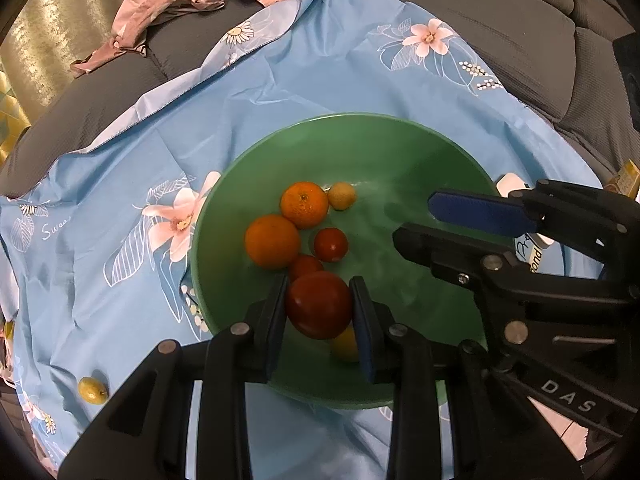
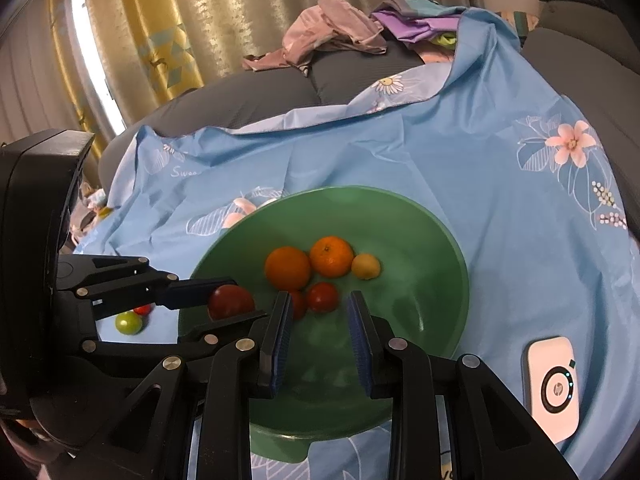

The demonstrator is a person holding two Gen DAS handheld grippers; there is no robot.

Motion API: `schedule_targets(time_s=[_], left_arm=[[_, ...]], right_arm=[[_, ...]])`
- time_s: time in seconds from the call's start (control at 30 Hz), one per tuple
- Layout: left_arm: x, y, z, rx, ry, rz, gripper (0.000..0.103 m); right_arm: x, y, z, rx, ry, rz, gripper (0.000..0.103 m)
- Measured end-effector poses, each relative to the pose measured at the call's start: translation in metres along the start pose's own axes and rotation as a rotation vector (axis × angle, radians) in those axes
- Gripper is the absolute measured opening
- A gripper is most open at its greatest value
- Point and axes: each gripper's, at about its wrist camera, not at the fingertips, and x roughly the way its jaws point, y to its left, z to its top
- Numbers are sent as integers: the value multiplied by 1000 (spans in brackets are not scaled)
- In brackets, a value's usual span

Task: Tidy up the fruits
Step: 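Open both tools to drop the tomatoes into the bowl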

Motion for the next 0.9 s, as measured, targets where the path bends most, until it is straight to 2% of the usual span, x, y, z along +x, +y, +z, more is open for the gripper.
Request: schedule_targets(time_s=[0.9], left_arm=[[5, -2, -1, 0, 20, -1, 32]], right_arm=[[5, 1, 0, -4, 15, -1, 32]])
